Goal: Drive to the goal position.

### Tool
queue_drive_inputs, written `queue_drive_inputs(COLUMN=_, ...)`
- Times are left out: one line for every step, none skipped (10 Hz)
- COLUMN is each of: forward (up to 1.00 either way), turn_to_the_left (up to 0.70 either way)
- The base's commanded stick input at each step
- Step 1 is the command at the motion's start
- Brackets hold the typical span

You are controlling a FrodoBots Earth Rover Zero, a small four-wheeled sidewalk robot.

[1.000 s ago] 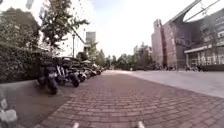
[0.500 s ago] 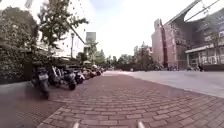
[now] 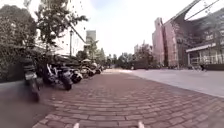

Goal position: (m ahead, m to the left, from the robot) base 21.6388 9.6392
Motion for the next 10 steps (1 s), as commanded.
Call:
queue_drive_inputs(forward=0.7, turn_to_the_left=0.0)
queue_drive_inputs(forward=0.7, turn_to_the_left=0.0)
queue_drive_inputs(forward=0.7, turn_to_the_left=0.0)
queue_drive_inputs(forward=0.7, turn_to_the_left=0.0)
queue_drive_inputs(forward=0.7, turn_to_the_left=0.0)
queue_drive_inputs(forward=0.7, turn_to_the_left=0.0)
queue_drive_inputs(forward=0.7, turn_to_the_left=0.0)
queue_drive_inputs(forward=0.7, turn_to_the_left=0.0)
queue_drive_inputs(forward=0.7, turn_to_the_left=0.0)
queue_drive_inputs(forward=0.7, turn_to_the_left=0.0)
